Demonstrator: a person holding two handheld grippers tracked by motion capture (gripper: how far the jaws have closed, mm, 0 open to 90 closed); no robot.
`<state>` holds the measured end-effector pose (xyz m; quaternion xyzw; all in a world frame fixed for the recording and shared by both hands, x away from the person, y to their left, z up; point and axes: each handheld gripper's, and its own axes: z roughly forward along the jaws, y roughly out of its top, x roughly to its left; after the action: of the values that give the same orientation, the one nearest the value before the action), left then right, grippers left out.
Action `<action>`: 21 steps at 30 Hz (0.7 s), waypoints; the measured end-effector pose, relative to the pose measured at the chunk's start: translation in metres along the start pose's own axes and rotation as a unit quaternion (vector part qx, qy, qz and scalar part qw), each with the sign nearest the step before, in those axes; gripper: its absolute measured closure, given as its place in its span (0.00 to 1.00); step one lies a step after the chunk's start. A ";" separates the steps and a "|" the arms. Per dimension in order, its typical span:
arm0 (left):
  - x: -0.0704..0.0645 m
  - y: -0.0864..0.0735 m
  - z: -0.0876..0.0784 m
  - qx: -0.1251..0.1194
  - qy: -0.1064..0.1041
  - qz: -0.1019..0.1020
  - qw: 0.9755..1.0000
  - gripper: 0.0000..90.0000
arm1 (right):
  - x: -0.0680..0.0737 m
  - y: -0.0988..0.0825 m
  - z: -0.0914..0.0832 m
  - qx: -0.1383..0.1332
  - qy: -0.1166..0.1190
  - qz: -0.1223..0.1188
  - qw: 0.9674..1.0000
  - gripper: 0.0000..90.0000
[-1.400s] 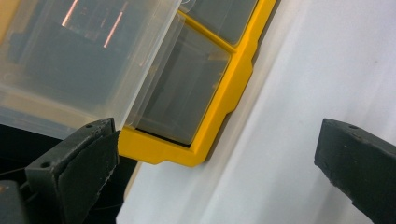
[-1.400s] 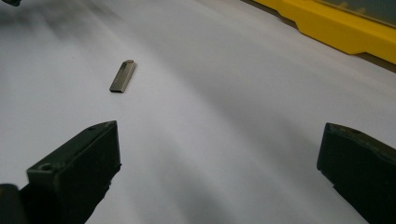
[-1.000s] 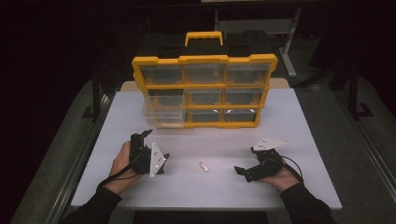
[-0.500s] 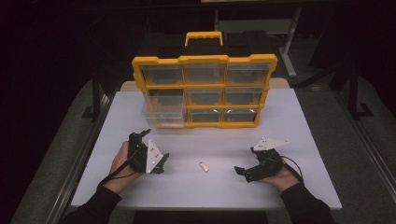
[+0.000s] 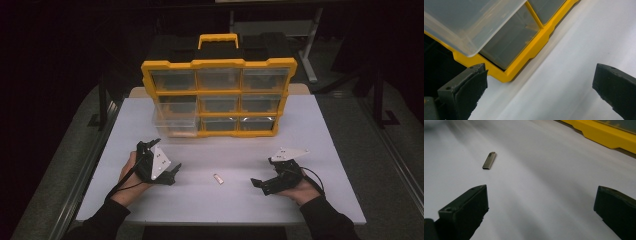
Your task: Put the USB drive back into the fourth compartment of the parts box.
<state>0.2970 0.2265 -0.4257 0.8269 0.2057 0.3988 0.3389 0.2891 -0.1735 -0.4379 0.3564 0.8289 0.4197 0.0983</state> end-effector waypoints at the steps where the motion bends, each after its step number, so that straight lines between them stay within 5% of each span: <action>1: 0.000 0.000 0.000 -0.002 -0.002 -0.005 1.000 0.00 | 0.000 0.000 0.000 -0.002 0.000 -0.002 1.000 0.00; 21: 0.011 -0.003 0.001 0.000 -0.039 -0.083 0.996 0.00 | 0.000 0.000 0.001 0.002 0.001 -0.001 1.000 0.00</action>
<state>0.3039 0.2351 -0.4225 0.8218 0.2602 0.3368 0.3788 0.2892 -0.1731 -0.4383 0.3558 0.8300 0.4184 0.0975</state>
